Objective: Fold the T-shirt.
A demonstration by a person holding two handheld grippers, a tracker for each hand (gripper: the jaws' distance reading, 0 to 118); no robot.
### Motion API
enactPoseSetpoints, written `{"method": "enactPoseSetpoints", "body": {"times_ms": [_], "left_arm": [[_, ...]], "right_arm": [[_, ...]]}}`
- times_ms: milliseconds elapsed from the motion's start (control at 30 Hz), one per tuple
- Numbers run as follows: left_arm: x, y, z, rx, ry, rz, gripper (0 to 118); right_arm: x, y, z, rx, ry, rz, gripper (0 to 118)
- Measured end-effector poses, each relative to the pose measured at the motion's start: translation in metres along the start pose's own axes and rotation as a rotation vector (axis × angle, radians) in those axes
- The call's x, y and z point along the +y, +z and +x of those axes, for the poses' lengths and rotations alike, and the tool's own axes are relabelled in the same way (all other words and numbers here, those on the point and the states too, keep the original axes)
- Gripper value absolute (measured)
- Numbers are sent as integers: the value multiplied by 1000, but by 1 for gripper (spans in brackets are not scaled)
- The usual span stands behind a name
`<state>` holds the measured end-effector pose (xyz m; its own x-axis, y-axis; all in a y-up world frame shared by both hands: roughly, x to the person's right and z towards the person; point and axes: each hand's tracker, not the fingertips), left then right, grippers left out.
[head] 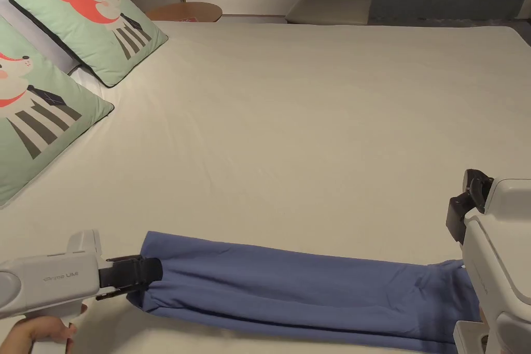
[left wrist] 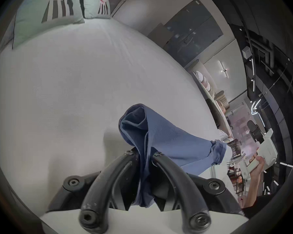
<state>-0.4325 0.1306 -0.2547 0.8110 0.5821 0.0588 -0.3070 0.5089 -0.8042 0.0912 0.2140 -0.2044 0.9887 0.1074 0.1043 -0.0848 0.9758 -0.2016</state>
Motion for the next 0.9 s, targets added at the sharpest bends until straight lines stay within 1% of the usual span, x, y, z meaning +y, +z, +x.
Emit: {"method": "enactPoseSetpoints", "body": {"times_ms": [67, 133, 200, 233, 333, 533, 667, 733, 900], "left_arm": [[5, 15, 3, 51, -12, 29, 5], [9, 30, -1, 93, 8, 37, 5], [16, 38, -12, 137, -10, 43, 5], [17, 38, -8, 174, -16, 39, 5], [16, 28, 15, 194, -36, 31, 5], [4, -19, 87, 135, -96, -50, 5], [-11, -56, 135, 92, -133, -92, 5], [-17, -76, 154, 62, -146, -135, 5], [-38, -120, 189, 57, -177, -176, 5]], "right_arm": [[1, 2, 0, 3, -3, 7, 1], [2, 4, 0, 6, -5, 15, 1], [3, 5, 1, 14, -10, 17, 1], [3, 6, 1, 15, -14, 19, 1], [2, 8, 1, 20, -13, 21, 1], [2, 15, 7, 23, -13, 27, 1], [2, 19, 18, 14, -22, 29, 1], [2, 21, 23, 7, -21, 28, 1], [-1, 23, 33, -11, -25, 25, 1]]}}
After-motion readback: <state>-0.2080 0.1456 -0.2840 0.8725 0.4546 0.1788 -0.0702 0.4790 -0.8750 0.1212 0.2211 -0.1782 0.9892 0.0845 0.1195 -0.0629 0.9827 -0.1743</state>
